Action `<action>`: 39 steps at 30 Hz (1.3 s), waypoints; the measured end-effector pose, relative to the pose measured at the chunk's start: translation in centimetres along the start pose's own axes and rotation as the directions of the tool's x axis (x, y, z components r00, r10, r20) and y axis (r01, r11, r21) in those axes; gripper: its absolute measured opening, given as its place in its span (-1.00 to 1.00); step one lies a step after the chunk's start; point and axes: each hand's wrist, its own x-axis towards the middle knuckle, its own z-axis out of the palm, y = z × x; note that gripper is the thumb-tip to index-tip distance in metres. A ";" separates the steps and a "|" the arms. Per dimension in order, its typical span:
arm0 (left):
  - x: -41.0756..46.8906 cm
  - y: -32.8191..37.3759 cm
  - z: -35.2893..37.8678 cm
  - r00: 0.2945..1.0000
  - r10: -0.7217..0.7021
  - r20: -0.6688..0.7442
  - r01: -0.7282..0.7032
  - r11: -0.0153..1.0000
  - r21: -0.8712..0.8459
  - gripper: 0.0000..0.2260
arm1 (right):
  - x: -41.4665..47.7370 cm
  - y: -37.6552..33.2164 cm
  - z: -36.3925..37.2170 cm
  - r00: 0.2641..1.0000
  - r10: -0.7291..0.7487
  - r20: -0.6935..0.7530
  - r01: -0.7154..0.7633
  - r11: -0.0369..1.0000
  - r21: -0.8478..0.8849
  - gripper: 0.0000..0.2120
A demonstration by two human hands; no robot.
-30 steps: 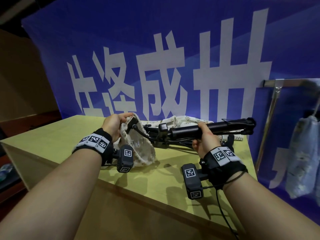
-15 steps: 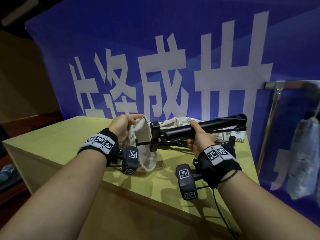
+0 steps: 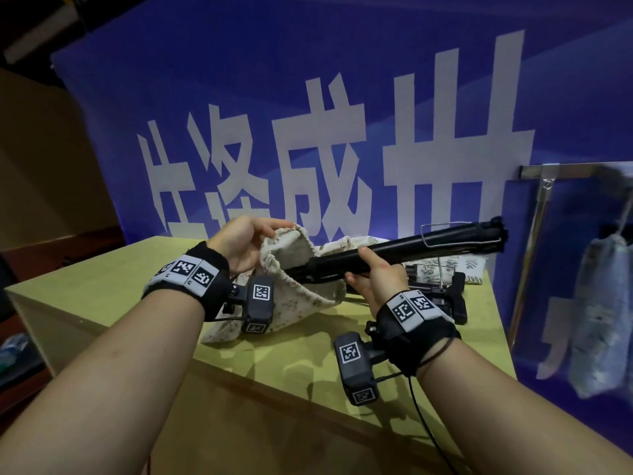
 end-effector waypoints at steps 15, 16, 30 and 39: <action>-1.6 2.5 4.6 0.981 0.108 0.161 -0.123 0.988 0.090 -0.60 | -2.1 -1.5 2.9 0.899 -0.341 0.274 0.436 0.757 -0.488 -0.58; -1.7 2.8 4.9 0.978 0.124 0.165 -0.138 0.987 0.078 -0.61 | -2.1 -1.8 3.0 0.892 -0.360 0.275 0.452 0.739 -0.499 -0.57; -2.7 4.4 8.7 0.944 0.274 0.183 -0.283 0.959 0.019 -0.48 | -4.0 -7.4 3.5 0.809 -0.443 0.387 0.583 0.512 -0.631 -0.59; -1.7 3.0 7.8 0.962 0.229 0.149 -0.253 0.952 0.173 -0.58 | -4.1 -7.2 3.5 0.785 -0.433 0.443 0.615 0.628 -0.477 -0.29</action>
